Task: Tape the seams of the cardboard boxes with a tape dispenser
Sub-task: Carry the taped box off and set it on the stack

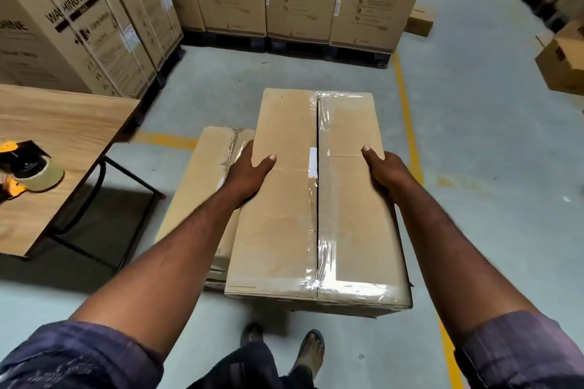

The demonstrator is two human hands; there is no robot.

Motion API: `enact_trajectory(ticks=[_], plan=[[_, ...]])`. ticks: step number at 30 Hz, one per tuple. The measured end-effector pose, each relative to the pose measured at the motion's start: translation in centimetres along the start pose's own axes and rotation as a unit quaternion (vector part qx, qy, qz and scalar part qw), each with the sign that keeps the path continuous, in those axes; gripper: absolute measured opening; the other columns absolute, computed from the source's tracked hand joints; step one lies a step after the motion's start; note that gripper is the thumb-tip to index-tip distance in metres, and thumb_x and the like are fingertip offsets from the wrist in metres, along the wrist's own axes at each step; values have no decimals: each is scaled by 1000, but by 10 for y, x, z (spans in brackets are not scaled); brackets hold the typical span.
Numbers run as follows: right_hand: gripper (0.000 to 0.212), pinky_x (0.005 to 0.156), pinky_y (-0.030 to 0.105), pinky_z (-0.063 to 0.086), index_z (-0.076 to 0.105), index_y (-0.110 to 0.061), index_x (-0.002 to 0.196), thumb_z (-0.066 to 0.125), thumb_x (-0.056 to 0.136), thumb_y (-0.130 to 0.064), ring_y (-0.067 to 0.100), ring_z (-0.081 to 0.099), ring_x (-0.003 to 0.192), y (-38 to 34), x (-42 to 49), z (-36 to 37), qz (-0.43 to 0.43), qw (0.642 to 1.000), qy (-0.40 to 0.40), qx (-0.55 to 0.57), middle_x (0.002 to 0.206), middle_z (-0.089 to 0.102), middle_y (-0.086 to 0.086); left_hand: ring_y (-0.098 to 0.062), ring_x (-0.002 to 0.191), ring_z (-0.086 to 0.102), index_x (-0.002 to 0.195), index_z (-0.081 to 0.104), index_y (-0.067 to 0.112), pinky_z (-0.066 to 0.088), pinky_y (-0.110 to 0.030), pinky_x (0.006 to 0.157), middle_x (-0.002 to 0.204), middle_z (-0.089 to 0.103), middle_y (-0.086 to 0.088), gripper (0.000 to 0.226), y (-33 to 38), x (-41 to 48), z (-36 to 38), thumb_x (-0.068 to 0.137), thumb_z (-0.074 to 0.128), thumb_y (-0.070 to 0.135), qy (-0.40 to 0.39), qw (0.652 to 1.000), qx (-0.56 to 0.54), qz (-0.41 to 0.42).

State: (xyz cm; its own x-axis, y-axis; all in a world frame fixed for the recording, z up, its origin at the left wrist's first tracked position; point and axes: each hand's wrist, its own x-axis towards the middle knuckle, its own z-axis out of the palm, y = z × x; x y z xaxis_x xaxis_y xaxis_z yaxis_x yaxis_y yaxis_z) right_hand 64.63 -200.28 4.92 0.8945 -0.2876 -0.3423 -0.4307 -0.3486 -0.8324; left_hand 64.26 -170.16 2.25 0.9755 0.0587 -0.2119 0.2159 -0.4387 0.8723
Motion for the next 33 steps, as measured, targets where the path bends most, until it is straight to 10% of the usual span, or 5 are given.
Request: enact_trajectory(ticks=[22,33], plan=[[75,104,45,51,66,-22,129,52,79,-77,23,66,113,66,129,48,47,998,33,9,124,71,1,-6,108,56,148,39,38,38,-11,79,127,61,19,56,-32,120,39,97,61,38,3,1000,22,-6],[58,100,39,51,63,-21,131,53,94,-65,25,65,115,90,157,49,62,996,44,-37,124,71,3,-16,129,54,152,31,38,41,-36,111,143,55,12,69,-69,149,74,92,62,51,-58,996,6,-62]])
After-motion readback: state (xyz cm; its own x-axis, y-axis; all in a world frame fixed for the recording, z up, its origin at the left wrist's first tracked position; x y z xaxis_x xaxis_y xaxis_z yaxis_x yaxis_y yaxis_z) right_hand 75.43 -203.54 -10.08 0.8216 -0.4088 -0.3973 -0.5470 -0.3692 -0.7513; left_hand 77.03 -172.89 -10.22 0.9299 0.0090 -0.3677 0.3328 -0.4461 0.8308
